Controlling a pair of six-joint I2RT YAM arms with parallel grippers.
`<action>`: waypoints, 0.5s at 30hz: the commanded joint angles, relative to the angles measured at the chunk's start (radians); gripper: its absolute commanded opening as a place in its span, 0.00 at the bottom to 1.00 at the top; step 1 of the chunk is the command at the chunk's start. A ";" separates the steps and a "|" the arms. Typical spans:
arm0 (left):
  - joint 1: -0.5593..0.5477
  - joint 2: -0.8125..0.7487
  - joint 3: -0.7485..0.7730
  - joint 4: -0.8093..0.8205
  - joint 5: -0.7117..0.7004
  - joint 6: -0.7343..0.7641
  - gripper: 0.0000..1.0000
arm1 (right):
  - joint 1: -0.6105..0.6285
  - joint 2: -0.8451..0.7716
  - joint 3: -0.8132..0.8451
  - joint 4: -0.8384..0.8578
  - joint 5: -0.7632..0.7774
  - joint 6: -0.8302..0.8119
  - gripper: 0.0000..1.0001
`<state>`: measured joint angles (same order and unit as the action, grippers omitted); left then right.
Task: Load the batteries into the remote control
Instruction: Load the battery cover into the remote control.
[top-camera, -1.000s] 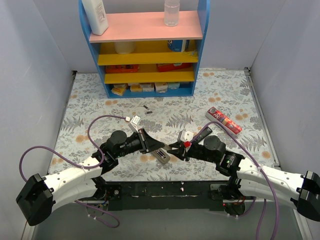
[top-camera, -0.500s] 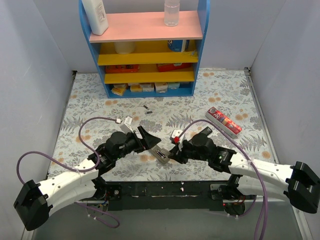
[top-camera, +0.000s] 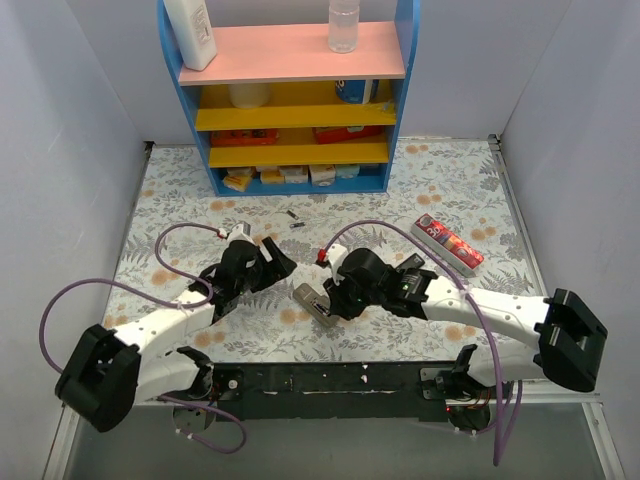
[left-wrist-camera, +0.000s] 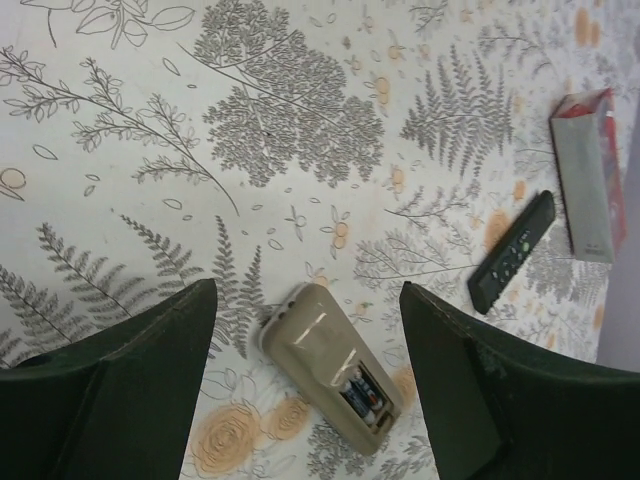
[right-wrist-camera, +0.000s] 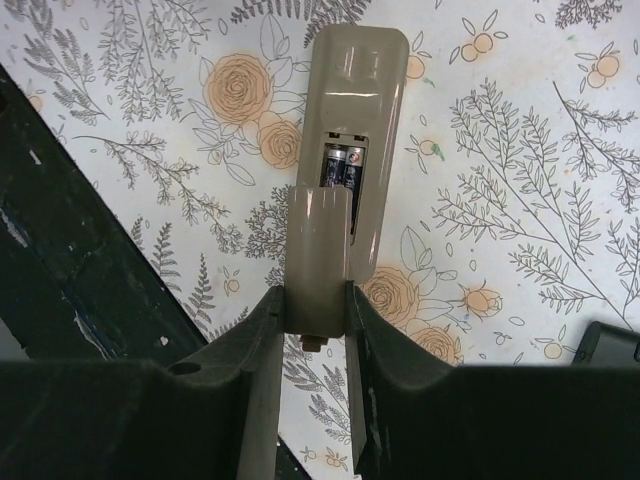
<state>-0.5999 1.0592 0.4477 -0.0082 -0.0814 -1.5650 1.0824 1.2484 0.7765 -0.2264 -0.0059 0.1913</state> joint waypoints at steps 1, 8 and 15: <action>0.055 0.116 0.063 0.117 0.155 0.071 0.72 | 0.004 0.066 0.109 -0.122 0.040 0.057 0.01; 0.061 0.255 0.069 0.212 0.236 0.092 0.63 | 0.004 0.206 0.214 -0.194 0.041 0.066 0.01; 0.061 0.288 0.022 0.254 0.276 0.083 0.56 | 0.004 0.275 0.270 -0.211 0.050 0.076 0.01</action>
<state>-0.5449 1.3582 0.4881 0.1898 0.1524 -1.4948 1.0821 1.4998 0.9848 -0.4049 0.0311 0.2485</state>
